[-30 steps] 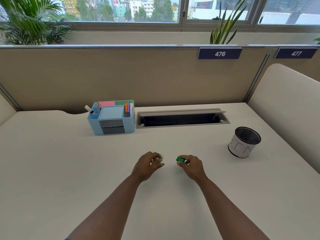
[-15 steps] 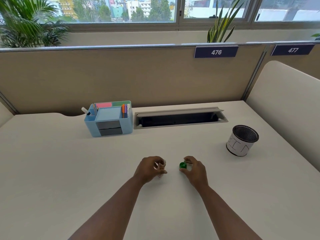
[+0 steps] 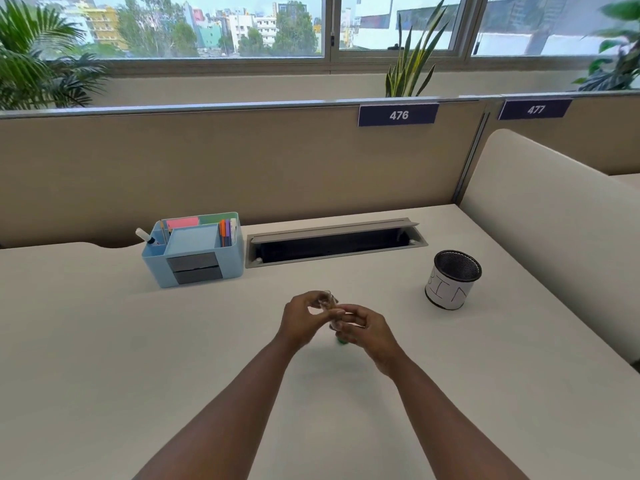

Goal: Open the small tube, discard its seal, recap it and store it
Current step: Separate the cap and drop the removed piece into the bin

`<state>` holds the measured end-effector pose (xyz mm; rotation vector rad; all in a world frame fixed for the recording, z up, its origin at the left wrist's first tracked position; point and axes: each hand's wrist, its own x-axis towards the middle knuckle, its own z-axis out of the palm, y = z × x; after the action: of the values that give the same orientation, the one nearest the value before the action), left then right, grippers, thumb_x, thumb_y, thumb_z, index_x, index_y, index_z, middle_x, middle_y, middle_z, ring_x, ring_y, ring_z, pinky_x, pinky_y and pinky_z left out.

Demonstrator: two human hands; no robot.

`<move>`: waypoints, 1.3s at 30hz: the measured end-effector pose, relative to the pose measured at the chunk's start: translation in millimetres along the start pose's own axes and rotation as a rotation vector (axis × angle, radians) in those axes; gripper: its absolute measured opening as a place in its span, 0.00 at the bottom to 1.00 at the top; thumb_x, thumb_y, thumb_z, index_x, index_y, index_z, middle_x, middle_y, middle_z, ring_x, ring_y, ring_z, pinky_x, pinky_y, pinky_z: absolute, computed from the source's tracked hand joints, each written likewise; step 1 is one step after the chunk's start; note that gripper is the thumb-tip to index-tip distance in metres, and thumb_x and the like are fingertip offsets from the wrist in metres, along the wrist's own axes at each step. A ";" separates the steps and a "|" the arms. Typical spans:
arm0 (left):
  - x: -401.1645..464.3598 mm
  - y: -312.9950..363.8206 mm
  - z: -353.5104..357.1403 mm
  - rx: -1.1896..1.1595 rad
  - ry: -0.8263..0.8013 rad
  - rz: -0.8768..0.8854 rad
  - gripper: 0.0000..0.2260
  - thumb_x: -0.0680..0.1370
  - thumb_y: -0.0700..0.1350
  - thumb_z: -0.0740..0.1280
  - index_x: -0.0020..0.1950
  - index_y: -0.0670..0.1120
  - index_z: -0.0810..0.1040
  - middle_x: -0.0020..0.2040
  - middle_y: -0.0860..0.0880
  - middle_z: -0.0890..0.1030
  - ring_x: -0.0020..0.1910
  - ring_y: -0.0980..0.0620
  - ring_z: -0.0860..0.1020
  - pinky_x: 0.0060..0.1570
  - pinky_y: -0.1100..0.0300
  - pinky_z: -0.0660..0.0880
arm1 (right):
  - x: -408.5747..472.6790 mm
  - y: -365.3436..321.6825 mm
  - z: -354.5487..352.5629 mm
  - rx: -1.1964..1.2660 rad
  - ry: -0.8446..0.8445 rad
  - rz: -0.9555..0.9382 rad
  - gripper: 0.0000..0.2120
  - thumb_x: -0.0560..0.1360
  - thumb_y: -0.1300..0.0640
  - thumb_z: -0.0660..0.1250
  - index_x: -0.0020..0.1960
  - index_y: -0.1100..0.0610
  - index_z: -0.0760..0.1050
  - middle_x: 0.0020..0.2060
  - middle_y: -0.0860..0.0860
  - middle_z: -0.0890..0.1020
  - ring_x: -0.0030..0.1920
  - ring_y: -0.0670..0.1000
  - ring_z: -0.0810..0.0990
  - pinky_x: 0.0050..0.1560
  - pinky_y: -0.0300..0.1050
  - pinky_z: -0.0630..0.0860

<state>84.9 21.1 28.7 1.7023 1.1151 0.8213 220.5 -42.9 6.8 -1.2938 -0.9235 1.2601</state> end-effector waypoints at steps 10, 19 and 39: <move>8.4 -36.7 -9.8 0.567 -0.177 -0.150 0.34 0.76 0.54 0.65 0.76 0.44 0.54 0.78 0.45 0.57 0.76 0.48 0.58 0.74 0.54 0.57 | 0.1 -15.7 -55.5 0.078 0.347 -0.108 0.10 0.68 0.67 0.71 0.48 0.58 0.78 0.41 0.54 0.81 0.41 0.50 0.81 0.38 0.34 0.81; 16.8 -71.1 -12.1 0.865 -0.408 -0.244 0.34 0.79 0.54 0.59 0.77 0.44 0.44 0.79 0.47 0.44 0.78 0.48 0.46 0.77 0.49 0.52 | 15.4 -44.4 -121.5 0.172 0.780 -0.245 0.13 0.68 0.65 0.71 0.52 0.64 0.77 0.42 0.55 0.80 0.41 0.51 0.80 0.37 0.35 0.80; 38.6 -67.0 -13.4 1.014 -0.573 -0.274 0.30 0.81 0.53 0.55 0.77 0.43 0.45 0.79 0.44 0.44 0.78 0.43 0.49 0.76 0.52 0.55 | 21.3 -45.9 -155.4 -0.374 1.231 -0.283 0.14 0.68 0.67 0.69 0.54 0.62 0.76 0.51 0.63 0.82 0.49 0.61 0.80 0.54 0.52 0.76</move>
<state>66.1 73.1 -27.0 2.2757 1.3849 -0.5156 382.2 -41.1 30.5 -1.7769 -0.3842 -0.0677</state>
